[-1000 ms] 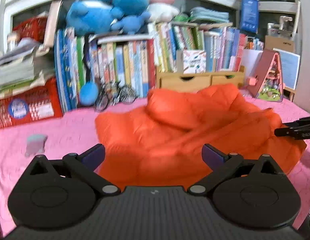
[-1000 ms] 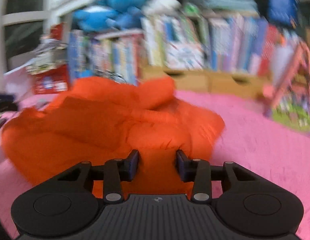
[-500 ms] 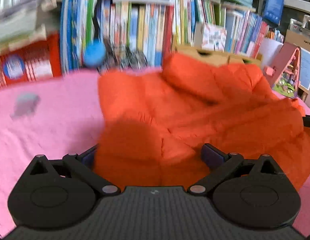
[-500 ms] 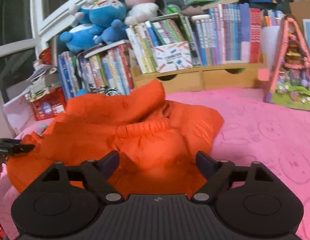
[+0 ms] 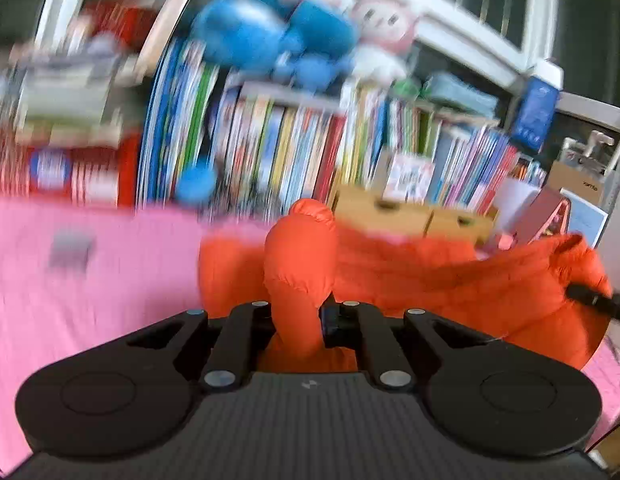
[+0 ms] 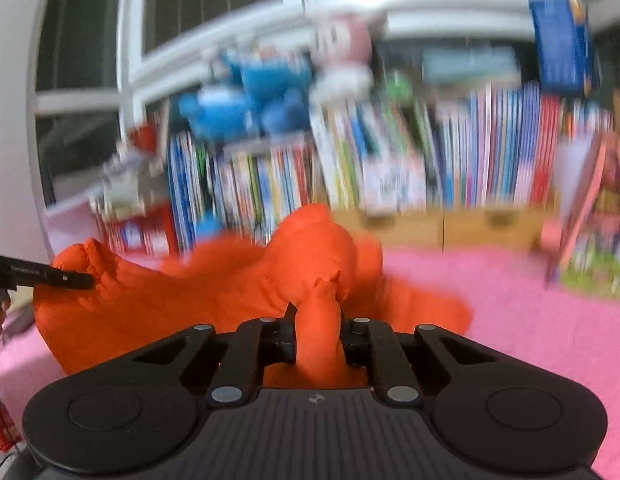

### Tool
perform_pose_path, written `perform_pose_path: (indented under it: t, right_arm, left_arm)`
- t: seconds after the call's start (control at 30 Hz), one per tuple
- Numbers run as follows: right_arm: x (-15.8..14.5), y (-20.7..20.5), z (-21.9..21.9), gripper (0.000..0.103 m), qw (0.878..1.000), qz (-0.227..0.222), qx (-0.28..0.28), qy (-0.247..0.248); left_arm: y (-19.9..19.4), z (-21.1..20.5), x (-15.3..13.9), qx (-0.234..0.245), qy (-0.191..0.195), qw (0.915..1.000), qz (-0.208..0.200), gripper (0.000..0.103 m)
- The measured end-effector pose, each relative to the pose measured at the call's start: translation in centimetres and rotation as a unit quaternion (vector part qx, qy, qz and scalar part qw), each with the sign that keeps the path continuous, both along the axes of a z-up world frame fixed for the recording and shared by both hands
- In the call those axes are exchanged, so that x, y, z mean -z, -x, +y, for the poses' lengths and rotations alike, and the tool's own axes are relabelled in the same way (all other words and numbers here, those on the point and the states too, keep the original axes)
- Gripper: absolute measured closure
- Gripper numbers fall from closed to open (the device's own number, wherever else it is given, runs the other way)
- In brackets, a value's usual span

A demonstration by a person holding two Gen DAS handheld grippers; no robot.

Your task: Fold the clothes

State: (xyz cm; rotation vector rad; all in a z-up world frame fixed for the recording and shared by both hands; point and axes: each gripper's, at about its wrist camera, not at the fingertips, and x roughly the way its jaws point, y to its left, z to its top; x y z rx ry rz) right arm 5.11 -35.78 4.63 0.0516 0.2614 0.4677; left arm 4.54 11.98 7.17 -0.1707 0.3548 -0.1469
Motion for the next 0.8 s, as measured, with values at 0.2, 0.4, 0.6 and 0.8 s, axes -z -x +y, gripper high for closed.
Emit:
perform_pose_path:
  t: [0.2,0.4,0.6,0.8]
  right_arm:
    - [-3.0,-7.6,0.5,0.087,0.999,-0.018,0.045,0.014]
    - [0.4,-16.6,3.0,0.084,0.992,0.052,0.088,0.073]
    - [5.1,-19.9,4.4,0.077,0.983,0.084,0.106,0.120]
    - [7.9,-20.7,4.3,0.074,0.978,0.110,0.125,0.126]
  left_arm:
    - [-9.1,-0.6,-0.4,-0.041,-0.034,0.9986,-0.007,0.087]
    - [-14.2,-1.5,3.8,-0.070,-0.085,0.9935,0.027,0.081]
    - [-16.2,-2.0,6.6,-0.084,-0.153,0.9842,0.028,0.069]
    - [-18.3,-1.3,7.9,-0.093,-0.139,0.9847,0.048,0.044]
